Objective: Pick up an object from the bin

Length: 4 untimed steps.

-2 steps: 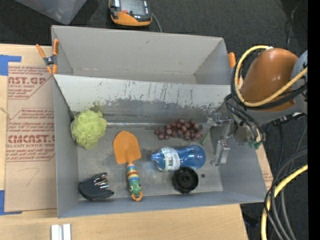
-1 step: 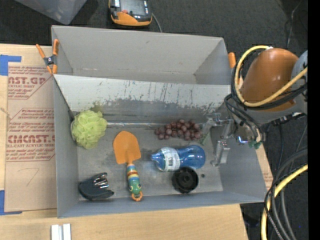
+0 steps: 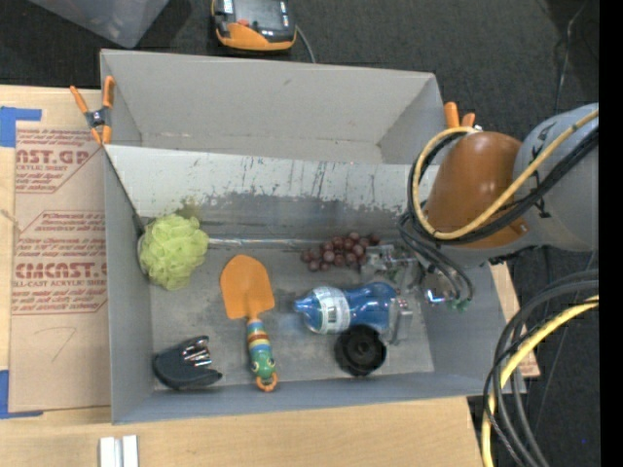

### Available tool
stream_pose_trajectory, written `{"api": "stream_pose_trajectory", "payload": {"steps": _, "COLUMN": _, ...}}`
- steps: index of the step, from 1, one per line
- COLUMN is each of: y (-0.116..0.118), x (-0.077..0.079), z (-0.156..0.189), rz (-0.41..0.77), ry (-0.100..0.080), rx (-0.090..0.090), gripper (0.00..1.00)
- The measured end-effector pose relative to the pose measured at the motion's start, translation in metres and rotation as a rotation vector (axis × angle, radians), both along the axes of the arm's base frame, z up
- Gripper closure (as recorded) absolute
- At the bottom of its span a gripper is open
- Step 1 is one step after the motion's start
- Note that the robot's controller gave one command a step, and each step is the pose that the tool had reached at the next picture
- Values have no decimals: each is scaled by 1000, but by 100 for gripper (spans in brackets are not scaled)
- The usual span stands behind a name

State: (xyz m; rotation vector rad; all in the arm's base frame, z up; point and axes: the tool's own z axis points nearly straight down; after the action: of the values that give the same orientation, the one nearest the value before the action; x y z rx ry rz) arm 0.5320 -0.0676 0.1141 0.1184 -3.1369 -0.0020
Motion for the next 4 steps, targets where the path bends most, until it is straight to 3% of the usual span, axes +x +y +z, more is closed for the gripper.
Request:
{"api": "stream_pose_trajectory", "payload": {"steps": 1, "y": 3, "x": -5, "z": -3, "rz": -57, "ry": -11, "rx": -2, "gripper": 0}}
{"api": "stream_pose_trajectory", "payload": {"steps": 2, "y": -1, "x": 8, "z": -32, "rz": 51, "ry": -5, "rx": -1, "gripper": 0}}
{"api": "stream_pose_trajectory", "payload": {"steps": 3, "y": 3, "x": 6, "z": -40, "rz": 135, "ry": -13, "rx": -3, "gripper": 100}}
{"api": "stream_pose_trajectory", "payload": {"steps": 4, "y": 3, "x": 6, "z": -40, "rz": 135, "ry": -13, "rx": -3, "gripper": 100}}
